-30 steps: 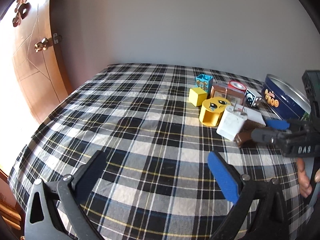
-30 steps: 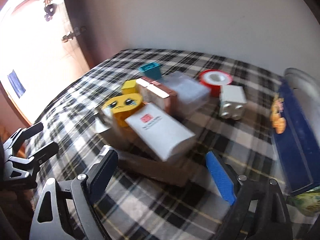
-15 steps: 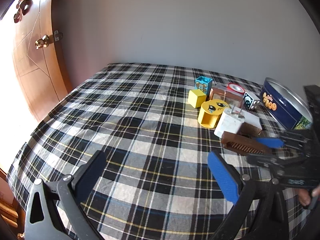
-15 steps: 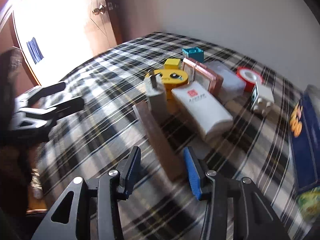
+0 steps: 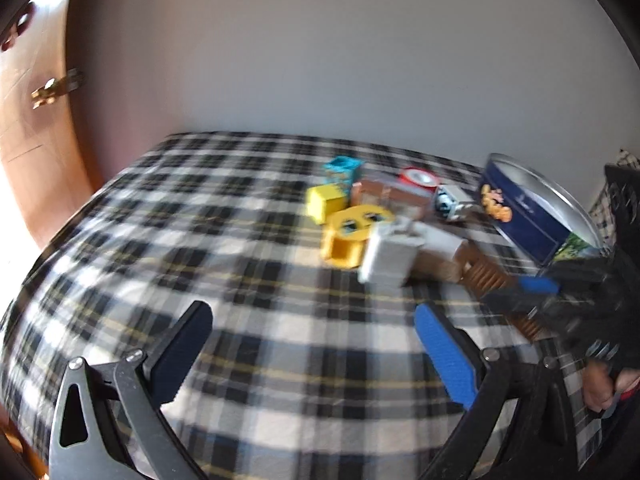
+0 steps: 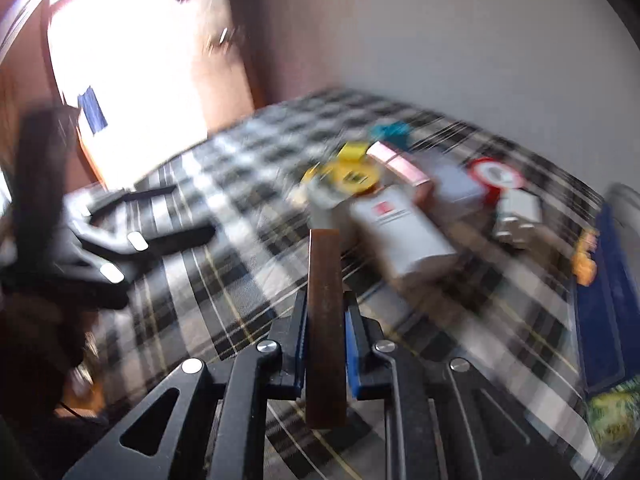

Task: Organize rigid objects
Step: 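Grasp the brown wooden stick with the right tool while the left tool grasps the white charger plug, then carry the stick in the right tool while the left tool carries the plug over the tin, then open the right tool to drop the stick while the left tool drops the plug into the tin, then withdraw both tools from the tin back toward the remaining objects, then grasp the white Oriental Club box with the right tool while the left tool grasps the yellow face block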

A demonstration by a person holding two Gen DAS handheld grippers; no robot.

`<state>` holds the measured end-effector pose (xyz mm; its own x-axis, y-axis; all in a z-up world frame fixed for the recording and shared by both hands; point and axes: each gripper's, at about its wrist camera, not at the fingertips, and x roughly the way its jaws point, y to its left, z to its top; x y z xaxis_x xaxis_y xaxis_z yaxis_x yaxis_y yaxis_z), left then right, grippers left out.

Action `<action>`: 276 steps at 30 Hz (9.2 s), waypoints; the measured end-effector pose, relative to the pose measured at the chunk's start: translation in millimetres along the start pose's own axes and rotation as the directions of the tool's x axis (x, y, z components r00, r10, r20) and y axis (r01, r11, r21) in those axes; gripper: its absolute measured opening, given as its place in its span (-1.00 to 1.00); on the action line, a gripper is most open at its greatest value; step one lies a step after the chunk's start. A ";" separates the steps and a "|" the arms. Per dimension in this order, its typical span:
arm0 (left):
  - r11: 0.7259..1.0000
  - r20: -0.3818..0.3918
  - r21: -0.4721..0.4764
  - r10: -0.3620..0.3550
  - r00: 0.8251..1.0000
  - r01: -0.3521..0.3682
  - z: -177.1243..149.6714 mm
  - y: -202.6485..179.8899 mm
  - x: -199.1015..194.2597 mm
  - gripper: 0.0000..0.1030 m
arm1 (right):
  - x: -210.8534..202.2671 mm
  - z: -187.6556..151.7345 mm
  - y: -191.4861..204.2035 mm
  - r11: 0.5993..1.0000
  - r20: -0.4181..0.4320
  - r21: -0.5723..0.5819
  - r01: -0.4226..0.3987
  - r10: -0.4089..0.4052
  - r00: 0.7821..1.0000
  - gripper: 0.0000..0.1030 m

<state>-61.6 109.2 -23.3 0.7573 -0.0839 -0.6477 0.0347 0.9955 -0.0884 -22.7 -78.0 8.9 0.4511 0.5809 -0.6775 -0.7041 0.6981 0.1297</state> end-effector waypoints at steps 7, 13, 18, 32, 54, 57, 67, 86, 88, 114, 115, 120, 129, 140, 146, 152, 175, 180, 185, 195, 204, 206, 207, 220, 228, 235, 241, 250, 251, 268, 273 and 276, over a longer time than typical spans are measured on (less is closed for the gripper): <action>0.997 -0.043 0.058 -0.041 0.998 0.043 26.5 -44.8 34.4 0.85 | -45.6 -5.1 -55.5 0.977 0.160 0.189 0.103 -0.134 0.978 -0.66; 0.998 -0.115 0.039 -0.042 0.993 0.046 35.7 -57.6 71.3 0.55 | -60.9 -6.8 -69.7 0.961 0.208 0.260 0.092 -0.149 0.967 -0.66; 0.997 -0.131 0.076 0.021 0.991 -0.011 36.2 -60.7 78.9 -0.01 | -60.2 -6.6 -67.2 0.963 0.209 0.256 0.090 -0.146 0.967 -0.66; 0.999 -0.075 -0.008 -0.046 0.996 0.046 29.1 -33.2 57.6 -0.29 | -60.3 -10.4 -70.5 0.954 0.206 0.271 0.125 -0.185 0.961 -0.66; 0.994 0.128 0.034 -0.107 0.986 0.104 60.2 -64.4 -5.9 -0.46 | -97.0 -14.0 -79.7 0.950 0.335 0.298 0.093 -0.195 0.922 -0.66; 0.996 0.089 0.048 -0.077 0.993 0.073 57.0 -51.4 -6.1 0.04 | -97.6 -15.4 -82.4 0.946 0.326 0.310 0.099 -0.203 0.923 -0.66; 0.985 -0.133 0.155 -0.057 0.989 0.078 24.1 -79.3 52.1 -0.07 | -88.5 -12.0 -67.5 0.957 0.301 0.258 0.133 -0.211 0.930 -0.66; 0.988 -0.074 0.148 -0.032 0.997 0.042 32.5 -92.7 52.8 -0.29 | -99.6 -13.8 -76.3 0.952 0.337 0.292 0.097 -0.197 0.921 -0.66; 0.987 -0.043 0.155 -0.032 0.999 0.038 41.6 -97.3 46.6 -0.29 | -103.0 -13.7 -77.1 0.952 0.345 0.292 0.096 -0.199 0.917 -0.66; 0.945 0.048 0.256 -0.222 0.974 0.203 86.6 -232.2 33.9 -0.29 | -166.6 -41.9 -142.0 0.885 0.388 0.421 0.198 -0.373 0.843 -0.66; 0.942 0.047 0.262 -0.228 0.972 0.209 86.9 -238.2 36.0 -0.29 | -167.4 -42.5 -145.0 0.880 0.383 0.428 0.206 -0.382 0.841 -0.66; 0.931 0.036 0.271 -0.264 0.964 0.245 88.5 -265.8 50.4 -0.29 | -174.1 -46.4 -156.5 0.856 0.367 0.453 0.250 -0.435 0.823 -0.66; 0.919 0.004 0.277 -0.292 0.956 0.279 89.4 -310.7 79.1 -0.29 | -180.2 -50.2 -182.1 0.770 0.284 0.524 0.365 -0.561 0.778 -0.66; 0.921 -0.061 0.273 -0.272 0.960 0.278 76.0 -320.5 111.5 -0.29 | -165.4 -57.4 -202.1 0.701 0.138 0.545 0.459 -0.616 0.776 -0.66; 0.926 -0.062 0.273 -0.253 0.965 0.260 74.9 -316.8 117.1 -0.29 | -157.0 -60.8 -205.8 0.679 0.086 0.548 0.488 -0.626 0.775 -0.66; 0.927 -0.036 0.303 -0.222 0.974 0.223 72.8 -318.6 119.4 -0.28 | -150.7 -62.7 -206.4 0.669 0.071 0.542 0.508 -0.639 0.766 -0.65; 0.973 0.208 0.228 -0.090 0.974 0.041 66.7 -252.2 80.8 0.96 | -215.4 -99.1 -197.9 0.563 0.365 0.745 0.358 -0.793 0.488 0.84; 0.970 0.246 0.241 -0.085 0.965 0.024 62.6 -232.7 73.2 0.96 | -208.3 -99.7 -192.0 0.540 0.342 0.744 0.394 -0.814 0.470 0.84; 0.976 0.248 0.216 -0.073 0.966 0.018 63.7 -208.3 70.3 0.96 | -198.7 -90.6 -169.1 0.538 0.337 0.692 0.481 -0.830 0.444 0.84; 0.980 0.243 0.197 -0.045 0.969 -0.004 65.6 -176.2 68.7 0.96 | -188.4 -87.3 -136.9 0.520 0.326 0.686 0.509 -0.845 0.423 0.84; 0.984 0.233 0.179 -0.036 0.972 -0.007 66.2 -155.0 69.8 0.96 | -165.2 -76.9 -95.4 0.586 0.374 0.651 0.482 -0.800 0.468 0.84; 0.984 0.235 0.180 -0.030 0.972 -0.013 66.1 -150.4 69.0 0.96 | -152.2 -68.1 -86.6 0.617 0.379 0.627 0.475 -0.774 0.507 0.84; 0.984 0.234 0.177 -0.027 0.972 -0.015 66.6 -147.3 69.1 0.96 | -147.0 -64.5 -83.1 0.629 0.381 0.617 0.473 -0.764 0.521 0.84; 0.992 0.187 0.115 0.030 0.982 -0.052 75.3 -82.4 81.1 0.96 | -88.0 -24.1 -42.1 0.744 0.388 0.482 0.463 -0.655 0.648 0.84; 0.987 0.124 0.033 0.155 0.980 -0.160 84.4 -12.5 97.3 0.96 | -43.3 1.4 -19.4 0.818 0.317 0.342 0.462 -0.563 0.763 0.84; 0.978 0.080 -0.073 0.202 0.976 -0.196 84.4 42.2 99.4 0.96 | 15.6 27.4 -13.6 0.917 0.167 0.212 0.338 -0.375 0.912 0.84; 0.971 0.073 -0.101 0.224 0.972 -0.216 85.7 58.6 99.5 0.96 | 52.7 44.1 -13.1 0.953 0.081 0.095 0.287 -0.295 0.952 0.84; 0.976 0.067 -0.099 0.199 0.978 -0.192 89.4 59.7 99.0 0.96 | 81.1 58.8 -35.9 0.974 -0.008 0.101 0.203 -0.203 0.979 0.84; 0.976 0.065 -0.101 0.198 0.978 -0.191 89.6 59.7 98.8 0.96 | 84.9 59.0 -35.8 0.978 -0.026 0.101 0.182 -0.181 0.983 0.84; 0.987 -0.018 0.096 -0.129 0.991 0.130 81.9 32.8 101.3 0.91 | 51.2 20.4 -21.3 0.974 -0.033 0.081 0.210 -0.208 0.978 -0.16; 0.946 -0.071 0.275 -0.156 0.985 0.169 70.1 -3.3 106.5 0.86 | 22.4 3.0 -38.3 0.965 0.010 0.166 0.204 -0.209 0.978 -0.16; 0.932 -0.112 0.313 -0.157 0.981 0.185 66.9 -15.2 111.2 0.86 | 18.2 1.9 -48.2 0.956 0.018 0.206 0.210 -0.219 0.976 -0.16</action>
<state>65.7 87.7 -43.3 0.6648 -0.2438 -0.7061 0.3761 0.9259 0.0345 20.5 -100.3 -8.4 0.6039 0.4217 -0.6763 -0.4648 0.8757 0.1310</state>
